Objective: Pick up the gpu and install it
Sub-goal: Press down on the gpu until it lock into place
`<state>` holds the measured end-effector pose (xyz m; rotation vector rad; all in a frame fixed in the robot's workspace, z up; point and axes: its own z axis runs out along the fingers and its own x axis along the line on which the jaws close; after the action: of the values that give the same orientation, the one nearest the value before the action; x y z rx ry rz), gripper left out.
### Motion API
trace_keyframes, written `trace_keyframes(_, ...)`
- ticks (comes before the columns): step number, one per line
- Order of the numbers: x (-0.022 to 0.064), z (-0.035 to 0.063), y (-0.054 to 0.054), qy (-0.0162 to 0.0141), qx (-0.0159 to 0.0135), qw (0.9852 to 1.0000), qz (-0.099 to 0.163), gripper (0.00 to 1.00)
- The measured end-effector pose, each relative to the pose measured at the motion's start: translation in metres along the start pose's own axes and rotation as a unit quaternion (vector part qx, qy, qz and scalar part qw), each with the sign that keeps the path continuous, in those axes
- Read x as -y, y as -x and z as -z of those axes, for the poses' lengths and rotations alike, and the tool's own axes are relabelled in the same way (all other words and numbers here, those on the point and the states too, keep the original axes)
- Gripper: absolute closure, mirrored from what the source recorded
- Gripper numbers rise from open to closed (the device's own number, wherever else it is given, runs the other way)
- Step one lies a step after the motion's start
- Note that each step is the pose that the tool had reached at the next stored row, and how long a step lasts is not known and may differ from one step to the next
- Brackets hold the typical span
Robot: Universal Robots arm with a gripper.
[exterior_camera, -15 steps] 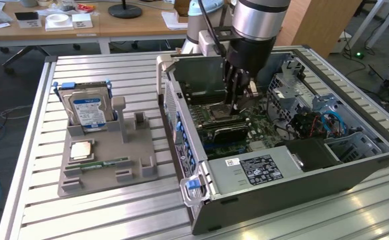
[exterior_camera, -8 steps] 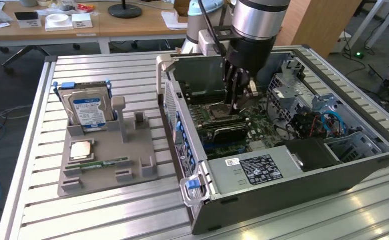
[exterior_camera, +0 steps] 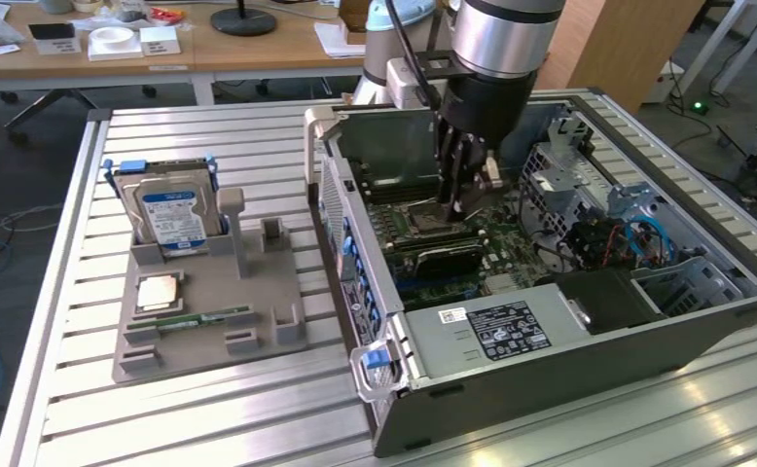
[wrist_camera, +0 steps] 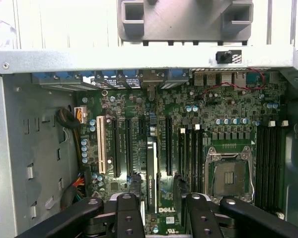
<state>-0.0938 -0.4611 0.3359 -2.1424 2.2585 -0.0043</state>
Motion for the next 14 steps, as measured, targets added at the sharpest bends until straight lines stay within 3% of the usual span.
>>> trace_keyframes(3,0.0000,0.0000,0.0000,0.0000,0.0000,1.0000,0.000,0.67)
trace_keyframes(5,0.0000,0.0000,0.0000,0.0000,0.0000,1.0000,0.000,0.80)
trace_keyframes(6,0.0000,0.0000,0.0000,0.0000,0.0000,1.0000,0.000,0.80)
trace_keyframes(8,0.0000,0.0000,0.0000,0.0000,0.0000,1.0000,0.000,0.89)
trace_keyframes(14,0.0000,0.0000,0.0000,0.0000,0.0000,1.0000,0.000,0.89)
